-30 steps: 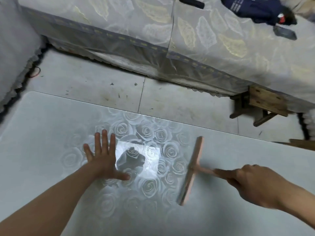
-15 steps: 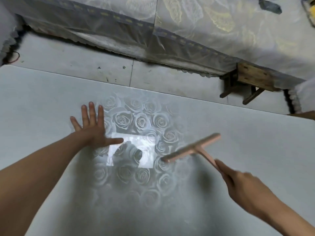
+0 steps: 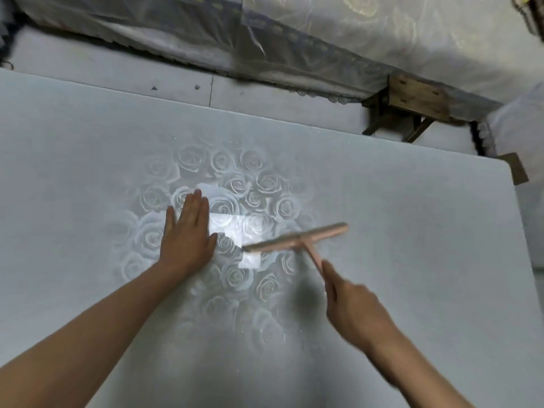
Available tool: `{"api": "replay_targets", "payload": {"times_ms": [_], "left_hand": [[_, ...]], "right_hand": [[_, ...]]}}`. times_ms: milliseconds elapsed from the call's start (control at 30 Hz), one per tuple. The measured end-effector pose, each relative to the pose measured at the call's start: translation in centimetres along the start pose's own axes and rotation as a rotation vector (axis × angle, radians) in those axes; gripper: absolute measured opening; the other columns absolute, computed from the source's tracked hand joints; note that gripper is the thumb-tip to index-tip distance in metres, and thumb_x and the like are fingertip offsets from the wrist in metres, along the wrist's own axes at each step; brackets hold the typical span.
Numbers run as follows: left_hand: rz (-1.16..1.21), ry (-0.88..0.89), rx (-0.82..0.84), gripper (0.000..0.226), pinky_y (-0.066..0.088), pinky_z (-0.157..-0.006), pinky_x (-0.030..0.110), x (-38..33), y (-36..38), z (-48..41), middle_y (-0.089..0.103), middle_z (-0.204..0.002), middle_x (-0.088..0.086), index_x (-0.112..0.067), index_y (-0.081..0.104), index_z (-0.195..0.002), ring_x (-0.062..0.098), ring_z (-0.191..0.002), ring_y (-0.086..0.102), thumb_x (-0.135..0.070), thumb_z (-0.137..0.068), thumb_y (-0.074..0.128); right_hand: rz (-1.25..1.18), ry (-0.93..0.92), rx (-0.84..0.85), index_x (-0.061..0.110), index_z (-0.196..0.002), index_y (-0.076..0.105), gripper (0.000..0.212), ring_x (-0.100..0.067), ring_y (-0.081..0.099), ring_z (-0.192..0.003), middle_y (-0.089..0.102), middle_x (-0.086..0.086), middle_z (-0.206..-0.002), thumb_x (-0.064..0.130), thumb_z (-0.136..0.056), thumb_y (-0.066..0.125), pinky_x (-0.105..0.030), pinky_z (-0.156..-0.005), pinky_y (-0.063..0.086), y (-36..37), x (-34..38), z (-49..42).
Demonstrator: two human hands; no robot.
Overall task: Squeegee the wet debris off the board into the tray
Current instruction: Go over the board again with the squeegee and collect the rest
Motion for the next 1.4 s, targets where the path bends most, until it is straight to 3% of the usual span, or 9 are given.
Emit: {"api": "replay_targets", "payload": {"times_ms": [133,200,333,467,633,800,1033,1267,1400], "left_hand": [[0.026,0.017,0.043,0.065,0.012,-0.115,0.051,-2.3,0.7,5.0,0.011,-0.159,0.012,-0.003,0.021,-0.149,0.025,-0.148,0.008,-0.023,-0.093,0.046],[0.054,0.010,0.040,0.061,0.013,-0.115,0.053,-3.1,0.9,7.3,0.019,-0.157,0.014,-0.002,0.028,-0.147,0.027,-0.147,0.013,-0.014,-0.090,0.047],[0.028,0.033,0.066,0.055,0.018,-0.113,0.054,-3.6,1.6,10.6,0.029,-0.153,0.013,-0.003,0.039,-0.141,0.028,-0.144,0.023,-0.012,-0.087,0.051],[-0.019,0.014,0.168,0.062,0.012,-0.116,0.049,-3.6,2.4,13.0,0.021,-0.157,0.011,-0.005,0.030,-0.147,0.025,-0.146,0.016,-0.013,-0.088,0.047],[-0.077,-0.033,0.288,0.065,0.007,-0.118,0.045,-5.0,1.8,15.7,0.006,-0.160,0.003,-0.011,0.014,-0.151,0.020,-0.148,0.004,-0.019,-0.092,0.039],[-0.086,-0.125,0.370,0.065,0.008,-0.119,0.044,-7.3,1.0,18.3,0.002,-0.161,0.006,-0.012,0.008,-0.151,0.022,-0.148,0.002,-0.019,-0.093,0.036],[-0.049,-0.261,0.369,0.051,0.024,-0.113,0.042,-13.3,2.8,21.8,0.027,-0.148,0.008,-0.010,0.028,-0.140,0.023,-0.139,0.023,-0.019,-0.090,0.038],[0.041,-0.456,0.401,0.064,0.022,-0.115,0.041,-23.5,6.1,23.5,0.011,-0.158,0.013,-0.008,0.015,-0.149,0.025,-0.146,0.015,-0.020,-0.091,0.041],[0.094,-0.560,0.397,0.061,0.033,-0.108,0.040,-27.0,6.9,24.0,0.025,-0.151,0.017,-0.006,0.022,-0.145,0.031,-0.136,0.032,-0.024,-0.092,0.044]], "right_hand": [[0.009,-0.017,0.204,0.048,-0.142,0.024,0.052,-0.030,0.065,-0.087,0.065,-0.008,-0.111,0.027,-0.095,0.032,-0.032,-0.062,0.047,-0.6,-1.2,4.4],[-0.032,-0.038,0.126,0.049,-0.139,0.030,0.051,-0.028,0.065,-0.077,0.065,-0.008,-0.113,0.026,-0.094,0.035,-0.030,-0.059,0.052,-2.9,-1.7,2.5],[-0.086,0.051,0.028,0.042,-0.141,0.032,0.056,-0.022,0.062,-0.064,0.058,-0.004,-0.089,0.017,-0.091,0.033,-0.026,-0.045,0.049,-4.3,-1.8,-1.4],[-0.123,0.057,0.050,0.032,-0.145,0.025,0.049,-0.033,0.064,-0.077,0.065,-0.014,-0.100,0.020,-0.098,0.026,-0.037,-0.066,0.055,3.1,-2.8,3.8],[-0.185,0.026,0.144,0.038,-0.147,0.022,0.050,-0.031,0.061,-0.081,0.066,-0.012,-0.106,0.027,-0.099,0.030,-0.035,-0.070,0.053,6.8,-4.4,9.1],[-0.048,-0.124,0.039,0.049,-0.145,0.023,0.046,-0.033,0.058,-0.111,0.062,-0.009,-0.126,0.044,-0.100,0.031,-0.037,-0.089,0.047,2.7,-13.8,8.2],[0.189,-0.167,0.075,0.040,-0.119,0.042,0.030,-0.011,0.059,-0.077,0.059,0.017,-0.085,0.050,-0.097,0.024,-0.027,-0.064,0.046,4.1,-31.3,9.4],[0.248,-0.349,0.061,0.036,-0.114,0.039,0.026,-0.016,0.060,-0.083,0.055,0.016,-0.104,0.047,-0.099,0.021,-0.032,-0.068,0.046,3.7,-40.7,6.5],[0.279,-0.393,0.032,0.041,-0.117,0.038,0.029,-0.011,0.060,-0.085,0.055,0.019,-0.111,0.051,-0.097,0.020,-0.028,-0.067,0.045,2.9,-47.0,6.0]]}}
Point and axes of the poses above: each hand's wrist, its own z-axis away from the middle knuckle, its own y-axis out of the palm, x = y × z, the point moved 3 cm from there along -z, towards the middle knuckle
